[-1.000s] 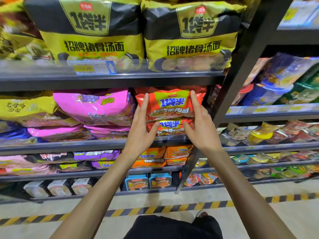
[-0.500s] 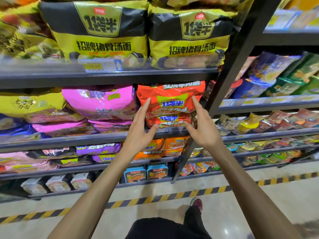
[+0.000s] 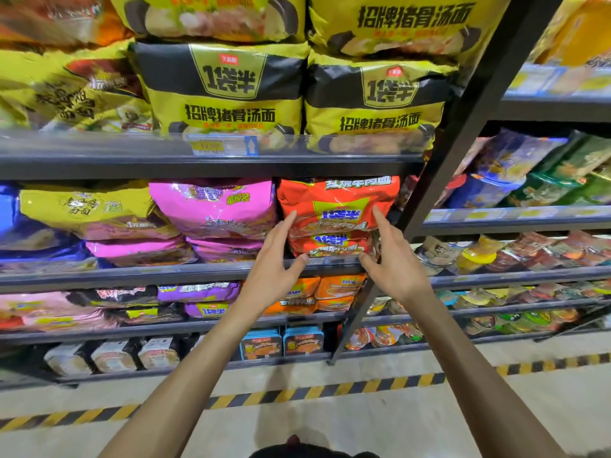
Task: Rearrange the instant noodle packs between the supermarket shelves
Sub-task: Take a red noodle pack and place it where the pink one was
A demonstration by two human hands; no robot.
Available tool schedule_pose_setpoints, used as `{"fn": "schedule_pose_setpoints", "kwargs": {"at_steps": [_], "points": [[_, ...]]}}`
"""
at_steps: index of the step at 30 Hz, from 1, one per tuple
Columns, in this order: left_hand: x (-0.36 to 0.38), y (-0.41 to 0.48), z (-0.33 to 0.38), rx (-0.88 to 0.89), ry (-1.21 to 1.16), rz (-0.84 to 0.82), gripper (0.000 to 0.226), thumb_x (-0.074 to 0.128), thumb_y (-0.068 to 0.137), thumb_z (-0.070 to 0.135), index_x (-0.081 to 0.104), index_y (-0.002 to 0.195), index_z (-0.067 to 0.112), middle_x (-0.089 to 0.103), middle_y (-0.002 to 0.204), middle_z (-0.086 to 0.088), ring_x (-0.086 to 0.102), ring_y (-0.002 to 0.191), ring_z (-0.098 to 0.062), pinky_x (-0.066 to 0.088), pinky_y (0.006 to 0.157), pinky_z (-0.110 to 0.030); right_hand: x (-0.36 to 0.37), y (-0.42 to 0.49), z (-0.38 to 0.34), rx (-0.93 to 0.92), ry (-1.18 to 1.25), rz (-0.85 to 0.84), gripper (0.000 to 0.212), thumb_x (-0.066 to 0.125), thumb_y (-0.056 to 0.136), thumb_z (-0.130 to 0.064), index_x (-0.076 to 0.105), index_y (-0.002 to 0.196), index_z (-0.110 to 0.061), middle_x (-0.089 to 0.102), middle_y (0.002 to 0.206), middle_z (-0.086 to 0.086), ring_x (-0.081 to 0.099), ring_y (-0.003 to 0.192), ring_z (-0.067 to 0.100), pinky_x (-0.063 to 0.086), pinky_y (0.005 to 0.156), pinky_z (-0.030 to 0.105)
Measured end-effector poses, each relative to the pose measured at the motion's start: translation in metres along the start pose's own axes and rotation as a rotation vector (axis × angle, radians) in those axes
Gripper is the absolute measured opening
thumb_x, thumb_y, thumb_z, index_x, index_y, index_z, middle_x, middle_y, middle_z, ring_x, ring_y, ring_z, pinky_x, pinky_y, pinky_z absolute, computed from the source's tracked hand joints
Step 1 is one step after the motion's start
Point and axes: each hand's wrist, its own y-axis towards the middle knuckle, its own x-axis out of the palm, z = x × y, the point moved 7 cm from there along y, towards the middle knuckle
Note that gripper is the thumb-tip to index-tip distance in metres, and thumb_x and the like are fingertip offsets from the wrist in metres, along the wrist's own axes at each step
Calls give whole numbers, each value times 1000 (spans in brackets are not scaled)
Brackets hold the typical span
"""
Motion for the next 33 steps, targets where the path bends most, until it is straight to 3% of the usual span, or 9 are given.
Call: {"fn": "schedule_pose_setpoints", "kwargs": {"at_steps": [3,8,13,17,24,28,33], "points": [[-1,-5,6,-5,88,-17,71,61,101,29,21,159,39,29,164,6,30,151,-15,32,121,-40,-3,-9,-3,-2,-45,-34,84,60,97,-32,3,160,-32,36,155,4,41,138,27,48,101,49],[-17,-10,31,19,340,-9,44,55,102,33,51,146,26,55,146,2,47,137,-21,44,109,-44,-18,-19,-18,-78,-202,-75,71,58,97,-35,20,156,-29,56,134,4,56,118,24,55,84,41],[-41,-23,69,109,496,62,32,58,98,29,65,129,23,67,130,1,56,124,-25,48,101,-43,-41,-36,-43,-152,-356,-149,64,56,98,-37,29,155,-27,45,150,2,46,132,26,49,98,45],[-62,-43,101,110,654,108,33,60,95,32,68,125,22,69,125,-1,59,118,-30,51,90,-45,-61,-57,-65,-199,-481,-179,65,54,98,-42,28,156,-26,42,151,4,41,136,28,44,103,46],[-104,-106,137,26,804,153,33,57,95,37,68,124,26,71,119,-3,63,114,-32,52,89,-44,-81,-104,-104,-272,-569,-249,53,51,99,-46,44,145,-20,45,146,8,42,133,31,43,101,47],[-127,-155,146,-101,922,124,45,56,97,43,59,137,23,65,125,-10,57,121,-35,49,94,-47,-85,-139,-130,-347,-550,-239,57,52,98,-44,39,149,-22,39,152,7,38,137,32,40,105,48],[-155,-216,160,-263,1026,105,47,51,99,46,54,140,22,56,142,-9,50,130,-35,48,96,-47,-73,-178,-166,-445,-546,-285,59,54,96,-48,39,148,-23,36,154,8,34,141,32,39,108,46]]}}
